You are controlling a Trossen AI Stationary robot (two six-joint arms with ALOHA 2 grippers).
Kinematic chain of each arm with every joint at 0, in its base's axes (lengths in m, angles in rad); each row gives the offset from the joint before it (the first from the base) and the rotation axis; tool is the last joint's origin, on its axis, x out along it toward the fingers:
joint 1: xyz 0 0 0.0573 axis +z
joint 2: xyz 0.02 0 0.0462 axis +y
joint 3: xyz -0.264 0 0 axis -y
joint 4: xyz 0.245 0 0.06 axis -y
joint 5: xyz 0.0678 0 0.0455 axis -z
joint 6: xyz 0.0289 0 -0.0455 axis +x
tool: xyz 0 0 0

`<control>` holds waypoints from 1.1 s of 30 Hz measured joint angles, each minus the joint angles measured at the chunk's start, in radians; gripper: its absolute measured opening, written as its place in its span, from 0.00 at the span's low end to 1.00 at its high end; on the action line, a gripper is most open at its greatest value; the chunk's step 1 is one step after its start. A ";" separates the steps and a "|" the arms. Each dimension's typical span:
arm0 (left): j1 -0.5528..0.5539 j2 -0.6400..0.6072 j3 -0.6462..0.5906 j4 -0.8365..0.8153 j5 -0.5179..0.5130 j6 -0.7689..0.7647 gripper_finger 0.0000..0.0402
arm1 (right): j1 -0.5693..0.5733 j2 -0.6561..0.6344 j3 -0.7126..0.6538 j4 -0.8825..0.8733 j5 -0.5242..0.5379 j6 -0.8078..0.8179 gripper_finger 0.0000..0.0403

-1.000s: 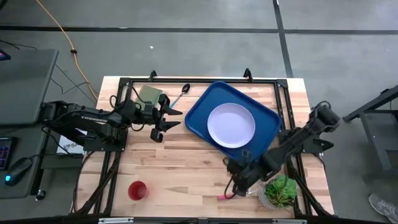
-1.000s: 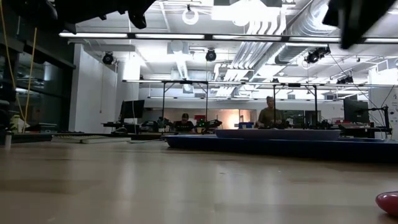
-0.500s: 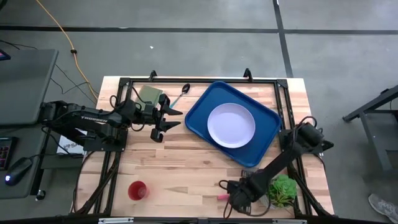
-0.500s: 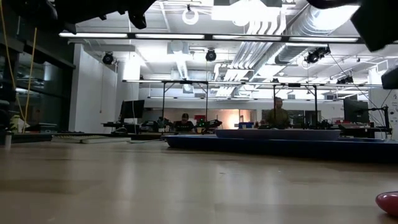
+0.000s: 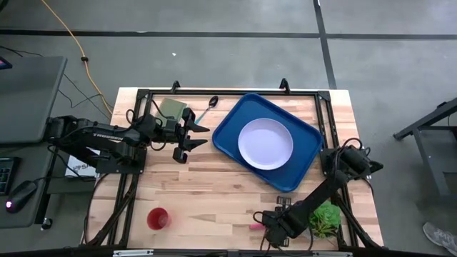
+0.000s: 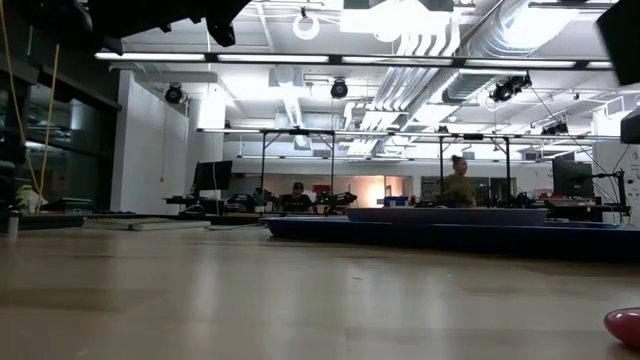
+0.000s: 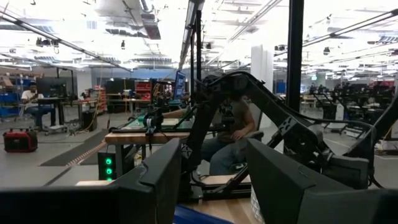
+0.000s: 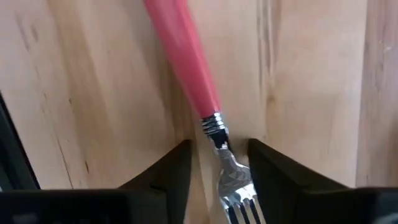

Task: Pick and place plate/cup/fork/spoon on tray
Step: Put the pink fork on the blue tray

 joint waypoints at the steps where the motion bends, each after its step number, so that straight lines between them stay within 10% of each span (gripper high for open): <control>1: 0.000 0.000 0.000 0.000 0.000 0.000 0.40 | 0.003 0.001 0.000 -0.001 0.013 0.000 0.30; 8: 0.000 0.000 0.000 0.001 0.000 0.000 0.40 | 0.008 -0.001 -0.002 -0.005 0.041 -0.055 0.03; 22: -0.006 0.000 0.000 -0.006 0.002 -0.024 0.40 | -0.062 -0.068 0.118 -0.189 0.218 -0.259 0.02; 33: -0.050 0.005 0.000 -0.295 0.002 -0.159 0.40 | -0.220 -0.072 0.442 -0.548 0.605 -0.480 0.00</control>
